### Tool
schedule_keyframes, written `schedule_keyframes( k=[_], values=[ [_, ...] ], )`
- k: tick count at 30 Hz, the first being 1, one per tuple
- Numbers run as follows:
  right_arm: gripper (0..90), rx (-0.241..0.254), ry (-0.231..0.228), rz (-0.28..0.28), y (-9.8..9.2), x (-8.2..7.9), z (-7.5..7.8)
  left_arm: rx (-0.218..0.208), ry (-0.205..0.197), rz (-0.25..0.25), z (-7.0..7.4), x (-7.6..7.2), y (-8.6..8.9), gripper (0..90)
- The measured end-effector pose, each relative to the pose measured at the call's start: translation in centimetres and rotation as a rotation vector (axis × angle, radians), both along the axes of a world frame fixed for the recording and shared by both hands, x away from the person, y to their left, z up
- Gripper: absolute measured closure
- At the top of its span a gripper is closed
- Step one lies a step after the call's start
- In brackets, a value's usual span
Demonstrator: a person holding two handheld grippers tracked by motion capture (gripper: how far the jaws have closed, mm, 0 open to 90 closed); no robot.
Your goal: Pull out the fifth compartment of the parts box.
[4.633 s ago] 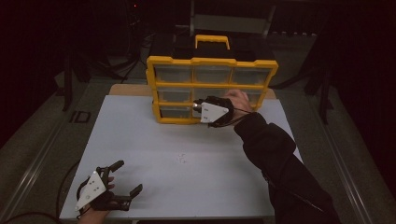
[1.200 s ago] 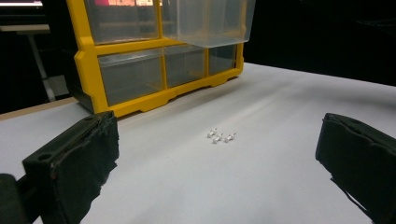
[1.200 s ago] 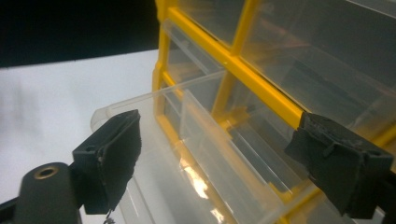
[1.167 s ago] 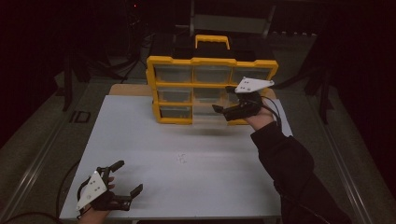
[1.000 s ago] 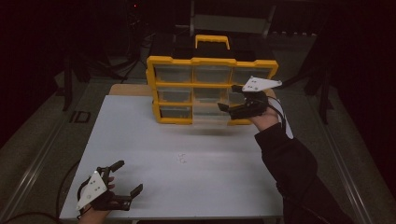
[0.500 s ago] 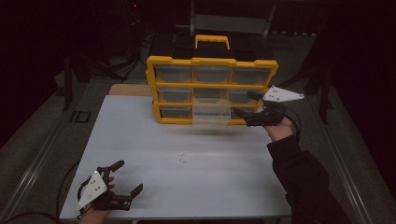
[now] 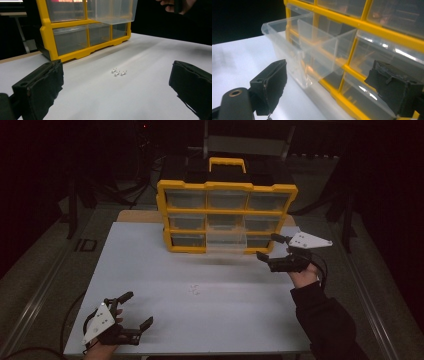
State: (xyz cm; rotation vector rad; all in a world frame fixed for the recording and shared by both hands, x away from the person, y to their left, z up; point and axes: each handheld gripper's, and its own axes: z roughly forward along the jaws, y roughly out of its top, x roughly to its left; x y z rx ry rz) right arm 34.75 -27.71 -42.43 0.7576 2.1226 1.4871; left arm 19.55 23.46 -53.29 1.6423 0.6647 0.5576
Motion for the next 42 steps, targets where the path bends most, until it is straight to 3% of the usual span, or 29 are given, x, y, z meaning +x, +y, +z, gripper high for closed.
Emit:
schedule_keyframes(
  k=[8, 13, 21, 33, 42],
  values=[
    [13.8, 0.028, 0.046, 0.006, -0.6, -1.5, -2.2, -0.004, 0.002, 0.005, -0.1, 0.0, 0.1, 0.0],
    [13.8, 0.015, 0.066, 0.011, -0.6, -2.4, -3.7, -0.001, 0.008, 0.004, -0.1, 0.1, 0.2, 0.0],
    [13.7, 0.026, 0.075, 0.045, -1.0, -4.5, -6.2, -0.001, 0.009, 0.009, -0.2, 0.0, 0.3, 0.0],
    [13.3, 0.049, 0.099, 0.085, -1.2, -6.7, -8.2, 0.005, 0.01, 0.008, -0.1, 0.0, 0.1, 0.0],
    [13.8, -0.012, 0.079, 0.126, -1.2, -8.1, -9.3, 0.012, 0.009, 0.003, -0.1, -0.1, 0.1, 0.0]
  ],
)
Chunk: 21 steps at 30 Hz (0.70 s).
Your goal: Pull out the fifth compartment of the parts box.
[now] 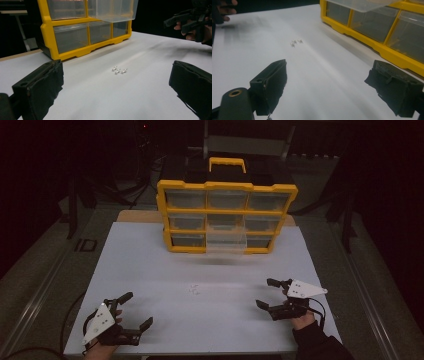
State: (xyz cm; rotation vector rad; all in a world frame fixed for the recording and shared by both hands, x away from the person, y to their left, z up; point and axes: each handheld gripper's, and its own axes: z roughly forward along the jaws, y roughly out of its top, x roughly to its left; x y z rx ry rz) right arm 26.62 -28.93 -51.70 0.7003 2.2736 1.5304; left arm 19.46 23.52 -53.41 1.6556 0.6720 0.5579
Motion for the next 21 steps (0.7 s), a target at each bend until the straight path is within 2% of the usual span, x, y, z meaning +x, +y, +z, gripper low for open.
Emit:
schedule_keyframes(
  k=[5, 9, 12, 15, 21],
  values=[
    [13.8, -0.004, 0.015, 0.004, -0.3, -0.5, -0.6, 0.007, -0.001, -0.007, 0.0, 0.0, -0.1, 0.0],
    [13.3, -0.034, 0.014, 0.019, -0.5, -1.0, -0.7, 0.011, -0.001, -0.006, 0.0, 0.0, -0.1, 0.0],
    [9.6, -0.059, 0.016, 0.003, -0.6, -1.2, -1.0, 0.009, 0.002, -0.002, 0.0, 0.0, -0.1, 0.0],
    [9.6, -0.057, 0.027, 0.017, -0.5, -1.2, -1.2, 0.007, 0.002, 0.003, 0.0, 0.0, 0.0, 0.0],
    [9.7, -0.035, 0.008, -0.012, -0.7, -1.1, -1.0, 0.011, -0.005, 0.01, 0.0, 0.0, 0.0, 0.0]
  ],
)
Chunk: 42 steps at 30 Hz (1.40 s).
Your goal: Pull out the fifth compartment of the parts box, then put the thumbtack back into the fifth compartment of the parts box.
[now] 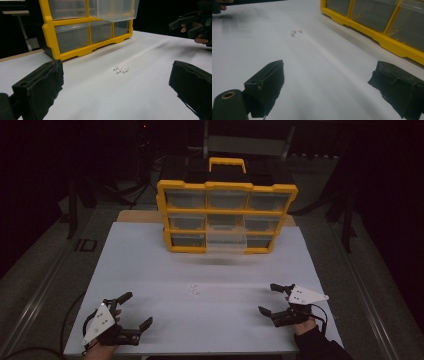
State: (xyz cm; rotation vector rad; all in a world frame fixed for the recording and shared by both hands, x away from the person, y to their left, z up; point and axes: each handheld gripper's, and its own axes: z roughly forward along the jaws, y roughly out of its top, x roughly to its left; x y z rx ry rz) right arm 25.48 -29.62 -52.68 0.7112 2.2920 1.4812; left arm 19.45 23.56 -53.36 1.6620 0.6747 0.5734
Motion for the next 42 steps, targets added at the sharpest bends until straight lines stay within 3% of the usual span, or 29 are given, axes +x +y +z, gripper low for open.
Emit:
schedule_keyframes(
  k=[14, 20, 29, 42],
  values=[
    [16.3, -0.025, -0.019, -0.018, 0.4, 0.0, -0.4, 0.0, 0.02, -0.008, -0.1, 0.1, 0.0, 0.0],
    [14.8, -0.006, -0.015, -0.006, 0.3, 0.1, -0.4, 0.005, 0.028, -0.003, 0.3, 0.2, 0.0, 0.0],
    [14.1, 0.019, -0.015, 0.011, 0.2, 0.1, -0.1, -0.018, 0.023, -0.028, 2.8, 0.5, 0.3, 0.0],
    [14.3, 0.046, -0.017, 0.025, 0.1, 0.0, 0.5, 0.027, 0.004, -0.12, 6.8, 3.1, -0.4, 0.0]
  ],
)
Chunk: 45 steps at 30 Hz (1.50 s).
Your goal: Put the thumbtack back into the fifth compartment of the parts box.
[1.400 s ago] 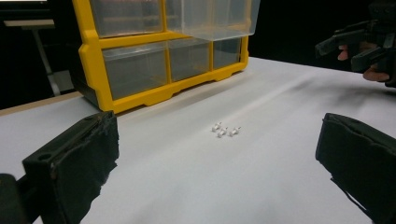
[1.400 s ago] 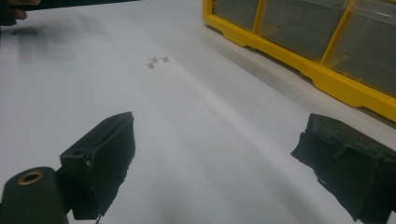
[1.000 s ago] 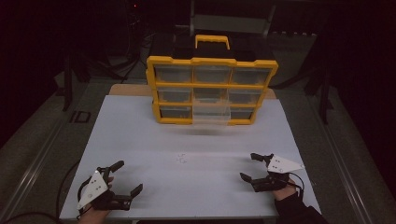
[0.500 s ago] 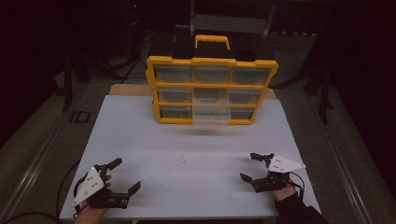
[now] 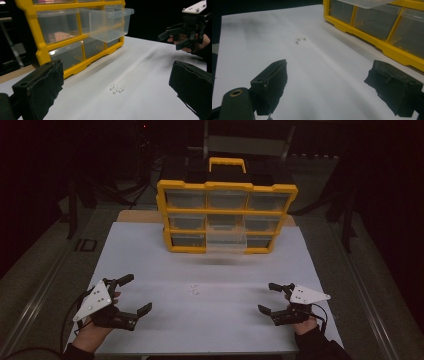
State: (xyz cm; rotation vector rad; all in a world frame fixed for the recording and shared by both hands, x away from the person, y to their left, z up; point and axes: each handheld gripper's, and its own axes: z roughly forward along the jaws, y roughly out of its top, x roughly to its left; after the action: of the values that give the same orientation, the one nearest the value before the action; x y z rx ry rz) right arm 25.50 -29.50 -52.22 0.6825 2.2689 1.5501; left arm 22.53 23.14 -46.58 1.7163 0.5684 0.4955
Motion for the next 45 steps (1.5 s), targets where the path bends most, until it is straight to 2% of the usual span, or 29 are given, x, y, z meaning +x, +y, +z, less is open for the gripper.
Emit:
schedule_keyframes(
  k=[4, 9, 15, 18, 25, 28, 34, 45],
  values=[
    [14.3, 0.014, 0.001, 0.004, -0.1, 0.0, 0.1, -0.002, 0.012, -0.023, 0.4, 0.9, -0.7, 0.0],
    [14.2, 0.015, -0.007, 0.005, 0.0, -0.1, 0.3, 0.017, 0.014, -0.06, 1.1, 1.8, -1.7, 0.0],
    [14.0, 0.018, -0.007, 0.01, -0.1, -0.2, 0.4, 0.023, 0.012, -0.063, 2.1, 2.8, -2.4, 0.0],
    [14.1, 0.021, -0.006, 0.01, -0.1, -0.2, 0.4, 0.013, 0.012, -0.07, 2.6, 3.2, -2.7, 0.0],
    [14.0, 0.022, -0.005, 0.016, 0.0, -0.2, 0.4, 0.03, 0.008, -0.088, 3.4, 4.1, -3.8, 0.0],
    [14.0, 0.022, -0.004, 0.017, 0.0, -0.1, 0.4, 0.028, 0.026, -0.102, 3.6, 4.6, -4.4, 0.0],
    [13.8, 0.028, 0.001, 0.018, 0.0, -0.1, 0.4, 0.055, 0.074, -0.121, 3.0, 5.7, -5.9, 0.0],
    [13.8, 0.025, 0.012, 0.027, 0.2, -0.1, 0.2, 0.094, 0.129, -0.171, 0.7, 7.8, -8.3, 3.2]
  ],
)
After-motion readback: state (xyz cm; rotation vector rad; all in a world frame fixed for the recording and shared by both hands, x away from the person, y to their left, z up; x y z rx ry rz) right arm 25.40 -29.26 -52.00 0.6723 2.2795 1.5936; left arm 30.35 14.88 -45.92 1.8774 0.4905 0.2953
